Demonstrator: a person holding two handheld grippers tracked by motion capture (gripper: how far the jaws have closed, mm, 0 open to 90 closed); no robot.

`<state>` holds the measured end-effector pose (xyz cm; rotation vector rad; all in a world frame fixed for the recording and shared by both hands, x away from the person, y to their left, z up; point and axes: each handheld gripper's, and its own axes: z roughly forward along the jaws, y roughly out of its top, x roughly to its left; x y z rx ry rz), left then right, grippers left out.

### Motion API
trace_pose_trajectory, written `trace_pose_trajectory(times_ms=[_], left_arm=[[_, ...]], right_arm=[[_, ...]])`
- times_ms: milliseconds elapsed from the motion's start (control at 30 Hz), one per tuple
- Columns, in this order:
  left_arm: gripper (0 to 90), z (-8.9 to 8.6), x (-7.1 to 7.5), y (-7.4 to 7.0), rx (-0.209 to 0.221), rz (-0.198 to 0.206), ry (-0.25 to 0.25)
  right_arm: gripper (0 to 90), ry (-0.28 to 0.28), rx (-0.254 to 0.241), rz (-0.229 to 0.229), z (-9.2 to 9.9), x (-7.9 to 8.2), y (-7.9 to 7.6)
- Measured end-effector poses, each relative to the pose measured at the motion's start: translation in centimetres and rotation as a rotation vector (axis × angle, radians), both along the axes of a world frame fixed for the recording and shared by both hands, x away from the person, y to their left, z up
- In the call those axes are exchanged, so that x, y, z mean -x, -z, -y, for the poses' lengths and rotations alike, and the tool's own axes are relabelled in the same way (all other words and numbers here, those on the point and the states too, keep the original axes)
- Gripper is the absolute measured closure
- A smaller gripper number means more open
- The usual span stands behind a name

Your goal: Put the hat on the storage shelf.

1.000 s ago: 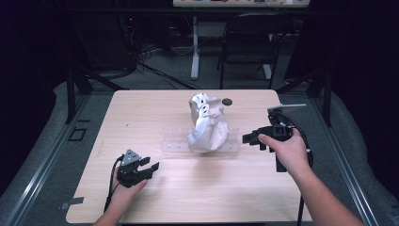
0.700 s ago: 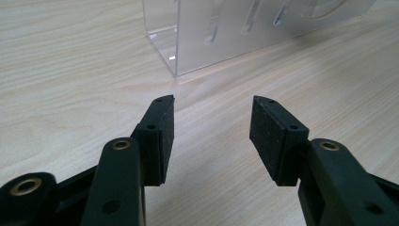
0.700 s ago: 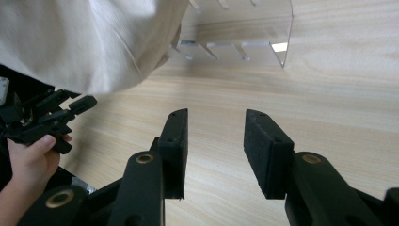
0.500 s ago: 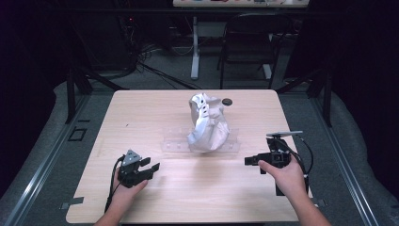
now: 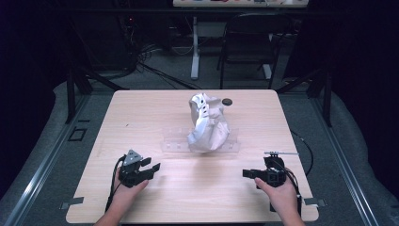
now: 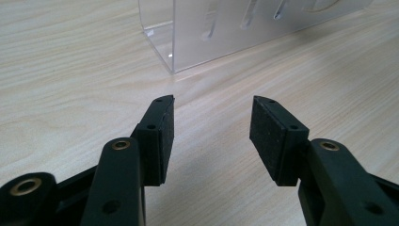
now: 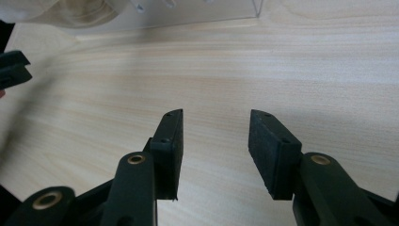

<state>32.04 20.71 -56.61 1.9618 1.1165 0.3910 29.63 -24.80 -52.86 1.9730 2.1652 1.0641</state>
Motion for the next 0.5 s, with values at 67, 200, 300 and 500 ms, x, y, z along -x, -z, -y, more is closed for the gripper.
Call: trace_pose_trajectory(times_ms=[67, 200, 300, 500], left_arm=[[50.8, 0.0, 0.0, 0.0, -0.001, 0.000, 0.001], [50.8, -0.1, -0.1, 0.1, -0.003, -0.005, 0.002], [50.8, 0.0, -0.1, 0.1, -0.005, 0.001, 0.004], [50.8, 0.0, -0.2, 0.2, 0.003, -0.006, -0.005]], right_arm=[[56.1, 0.045, -0.112, 0.054, -0.5, 0.1, 1.3], [55.4, 0.055, -0.037, 0.099, -0.2, 0.6, 2.2], [55.0, 0.056, 0.013, 0.111, 0.4, 0.9, 2.5], [51.8, 0.079, 0.020, 0.163, 0.6, 1.5, 3.7]])
